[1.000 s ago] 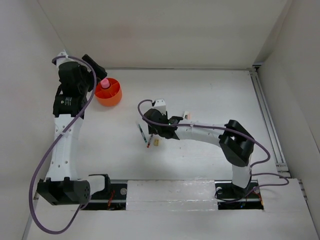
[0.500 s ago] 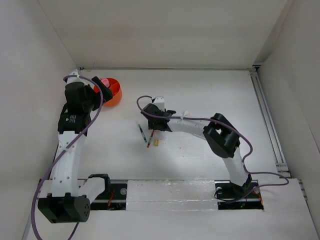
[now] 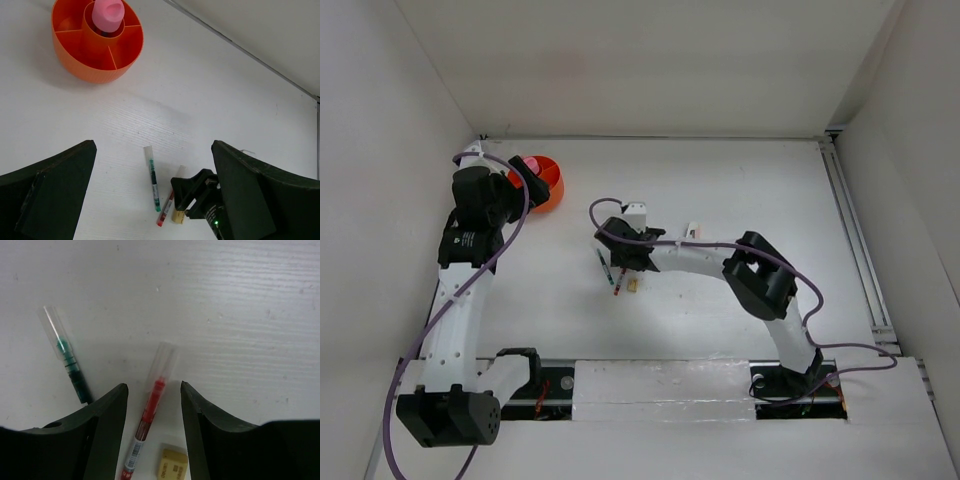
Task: Sort the stationery into containers
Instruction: Grab a piece of stationery with the right arm
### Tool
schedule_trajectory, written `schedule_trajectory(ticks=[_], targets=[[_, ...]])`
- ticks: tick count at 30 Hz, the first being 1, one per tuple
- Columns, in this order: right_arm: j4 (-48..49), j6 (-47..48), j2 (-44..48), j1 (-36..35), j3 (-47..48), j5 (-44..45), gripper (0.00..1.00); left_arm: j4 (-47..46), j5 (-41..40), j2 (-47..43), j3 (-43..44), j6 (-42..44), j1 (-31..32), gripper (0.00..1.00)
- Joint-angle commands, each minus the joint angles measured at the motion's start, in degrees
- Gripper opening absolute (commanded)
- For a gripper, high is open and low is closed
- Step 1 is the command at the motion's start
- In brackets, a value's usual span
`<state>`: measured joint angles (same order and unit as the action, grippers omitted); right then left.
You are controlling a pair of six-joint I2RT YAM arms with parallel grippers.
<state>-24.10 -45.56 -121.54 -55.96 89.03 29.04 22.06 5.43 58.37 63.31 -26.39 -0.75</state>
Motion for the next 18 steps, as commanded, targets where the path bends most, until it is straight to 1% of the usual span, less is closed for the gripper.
schedule_trajectory(ticks=[1,4,15,18], targets=[[-1.13,-3.31,2.44,-2.39,-0.44,2.25,0.53,-2.73,1.07,-1.77,-0.38,0.73,0.05,1.00],[-2.96,-4.88,2.44,-3.88,-0.44,3.65,0.53,-2.73,1.60,-1.77,-0.38,0.73,0.05,1.00],[-6.13,-8.32,1.83,-4.94,-0.35,4.80,0.50,-2.73,3.18,-2.82,-0.91,0.73,0.05,1.00],[-6.14,-8.84,1.21,-4.94,-0.35,4.80,0.46,-2.73,3.18,-3.35,-0.91,0.73,0.05,1.00]])
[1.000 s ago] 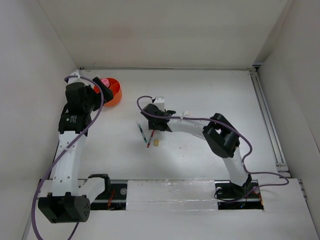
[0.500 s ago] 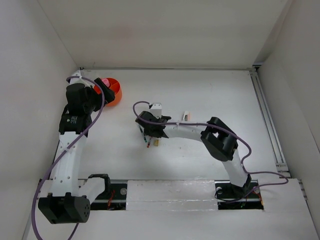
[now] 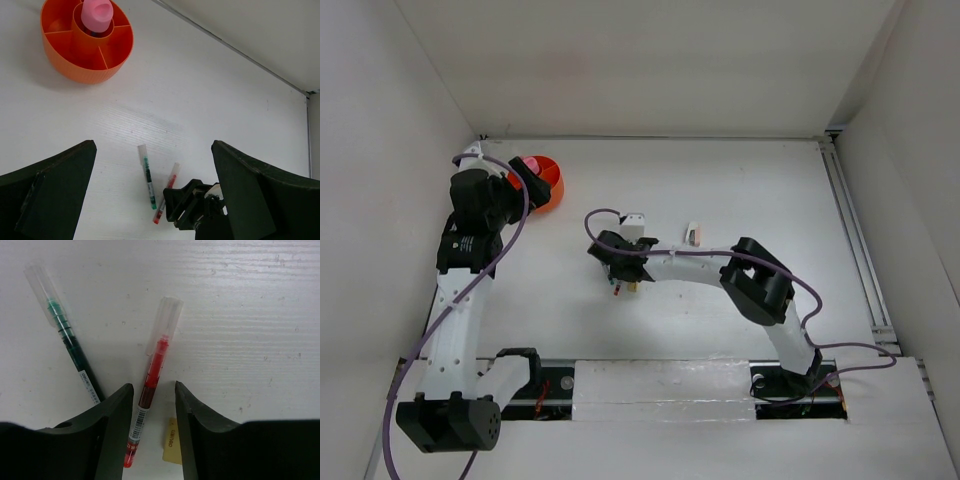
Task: Sort the stationery into containers
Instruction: Grab a piece of stationery with the right arm
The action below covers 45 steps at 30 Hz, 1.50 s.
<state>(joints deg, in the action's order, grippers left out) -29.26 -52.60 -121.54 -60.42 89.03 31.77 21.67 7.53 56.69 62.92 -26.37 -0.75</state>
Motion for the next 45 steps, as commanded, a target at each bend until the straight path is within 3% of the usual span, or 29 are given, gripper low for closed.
schedule_trajectory(ticks=[1,9,19,35,37,45], targets=[[-1.50,-1.81,1.21,-0.48,-0.35,2.07,0.44,-2.34,1.08,-1.67,-0.51,0.71,0.05,1.00],[-1.51,-2.33,-0.46,-1.54,0.17,0.76,0.36,-2.34,1.08,-2.72,-0.51,0.71,0.05,1.00],[-2.03,-4.09,-0.98,-2.07,0.17,0.75,0.36,-2.34,0.56,-2.72,-0.51,0.71,0.05,1.00],[-2.56,-4.62,-4.59,-2.07,1.32,-0.39,0.14,-2.34,0.03,-2.72,-0.51,0.71,0.05,1.00],[-2.04,-4.10,-4.59,-1.54,1.32,-0.39,0.01,-2.34,0.03,-2.72,-0.51,0.71,0.05,1.00],[-2.56,-2.69,2.08,-0.48,1.84,3.64,0.00,-2.34,1.07,-2.72,0.01,0.71,0.05,1.00]])
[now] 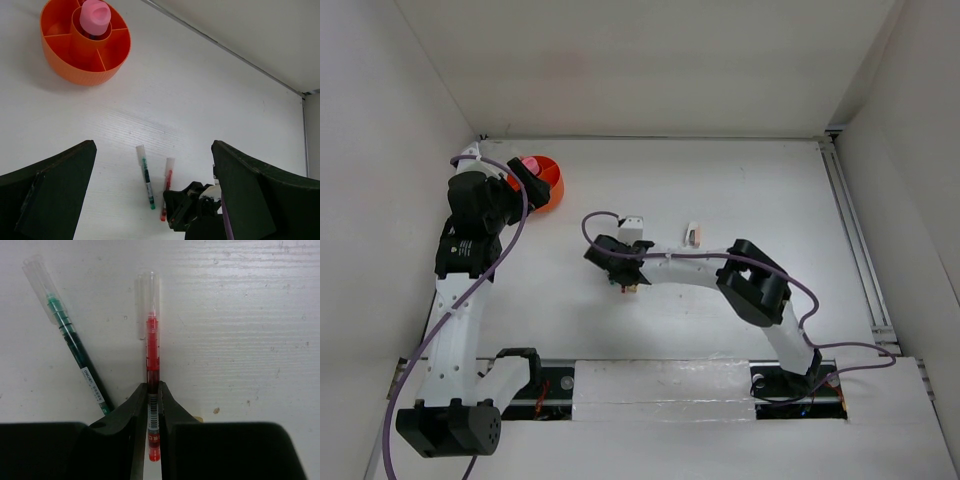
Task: Sort the stationery into containers
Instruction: Grab a piece of stationery with the right arm, then pass the stationery from the right arm to the left
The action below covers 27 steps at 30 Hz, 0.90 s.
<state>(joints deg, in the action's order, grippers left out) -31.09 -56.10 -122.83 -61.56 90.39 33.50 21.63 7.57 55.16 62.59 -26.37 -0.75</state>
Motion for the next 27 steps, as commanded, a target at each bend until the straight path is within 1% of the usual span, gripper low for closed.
schedule_trajectory(ticks=[1,3,4,6,7,8,10,11,12,14,15,18,23,27], targets=[[-0.72,1.33,4.86,0.65,-0.38,2.53,0.00,-2.29,1.65,-1.19,0.34,0.71,0.05,1.00],[-0.12,3.96,9.68,0.65,-2.40,3.51,0.00,-2.99,3.75,-1.19,0.34,0.71,0.05,1.00],[2.50,6.06,11.45,0.65,-3.45,3.51,0.00,-2.99,6.55,-1.19,0.34,0.71,0.05,1.00],[7.25,11.94,16.79,0.65,-7.48,2.02,0.00,-5.00,10.34,-0.67,0.34,0.71,0.05,1.00],[9.62,17.54,18.57,0.65,-8.81,1.23,0.00,-5.71,14.45,-0.66,0.34,0.18,0.05,1.00],[13.56,20.38,20.24,1.17,-9.96,-0.95,0.00,-6.59,16.57,-0.14,0.34,0.18,0.05,1.00],[18.15,26.36,24.80,1.71,-12.95,-4.65,0.00,-9.39,20.45,0.56,-0.18,-1.84,0.05,1.00],[21.39,31.09,26.04,2.49,-13.48,-6.84,0.00,-10.63,24.47,0.57,-0.88,-2.54,0.05,1.00],[22.82,33.22,27.10,3.02,-13.49,-11.74,0.00,-12.03,26.51,1.26,-1.85,-3.50,0.05,1.00],[24.41,37.26,28.61,3.99,-13.49,-15.64,0.00,-16.17,31.42,2.06,-2.46,-6.22,0.05,1.00],[25.46,38.24,29.48,4.69,-12.61,-18.26,0.00,-17.31,32.67,2.84,-2.47,-7.19,0.05,1.00],[26.78,41.15,30.01,5.22,-10.15,-21.27,0.00,-19.52,35.13,4.08,-3.09,-9.04,0.05,1.00],[27.40,42.30,28.70,5.22,-4.19,-24.70,0.00,-20.84,35.84,4.61,-3.61,-9.58,0.05,1.00],[29.15,42.30,27.29,5.22,-2.06,-28.39,0.00,-22.07,35.32,4.61,-4.67,-10.19,0.05,1.00]])
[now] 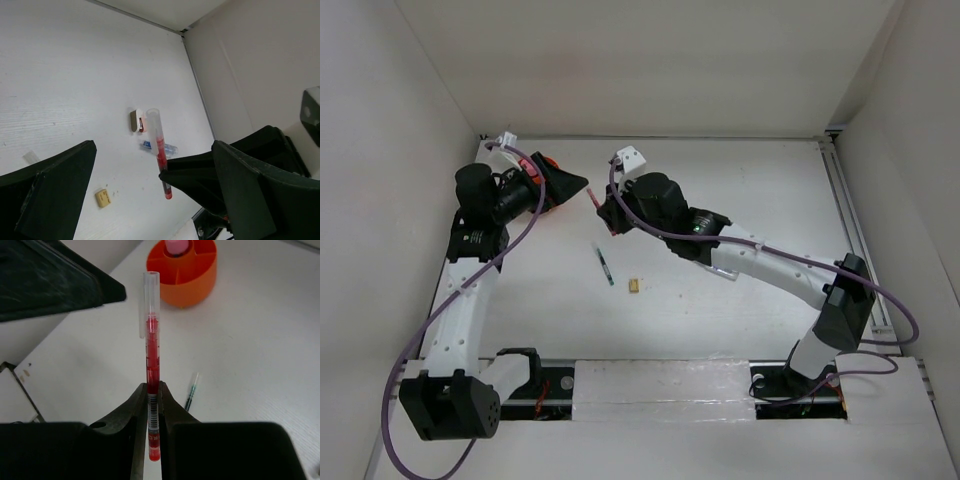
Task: Sort the stationery into containers
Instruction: Pass the stationery from the right arm to the left
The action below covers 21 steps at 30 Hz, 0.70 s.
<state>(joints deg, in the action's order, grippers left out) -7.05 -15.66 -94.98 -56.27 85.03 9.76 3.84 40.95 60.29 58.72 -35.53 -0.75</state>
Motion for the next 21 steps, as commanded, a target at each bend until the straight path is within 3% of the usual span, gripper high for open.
schedule_trajectory(ticks=[1,9,14,15,19,20,21], targets=[[6.07,1.86,-0.56,-0.07,3.30,-5.27,0.00,-4.28,1.94,-0.53,-0.80,-1.03,0.05,1.00],[9.77,0.72,0.06,-0.07,2.68,-11.24,0.00,-7.26,1.41,0.09,-3.25,-1.74,0.05,0.96],[11.53,0.10,0.06,-0.07,2.68,-13.45,0.00,-9.37,0.72,-0.96,-3.79,-2.88,0.05,0.65],[11.53,-0.42,0.06,-0.07,2.68,-14.06,0.00,-9.37,0.19,-0.97,-3.79,-2.88,0.05,0.53],[12.58,-0.95,-0.47,-0.07,2.15,-15.38,0.00,-11.21,-0.43,-2.20,-3.79,-4.11,0.05,0.24],[12.59,-0.95,-0.47,-0.07,2.15,-15.38,0.00,-11.22,-0.43,-2.20,-3.79,-4.63,0.05,0.09],[12.59,-0.95,-0.47,-0.07,1.54,-14.34,0.00,-11.74,-0.43,-2.20,-3.79,-4.64,0.05,0.02]])
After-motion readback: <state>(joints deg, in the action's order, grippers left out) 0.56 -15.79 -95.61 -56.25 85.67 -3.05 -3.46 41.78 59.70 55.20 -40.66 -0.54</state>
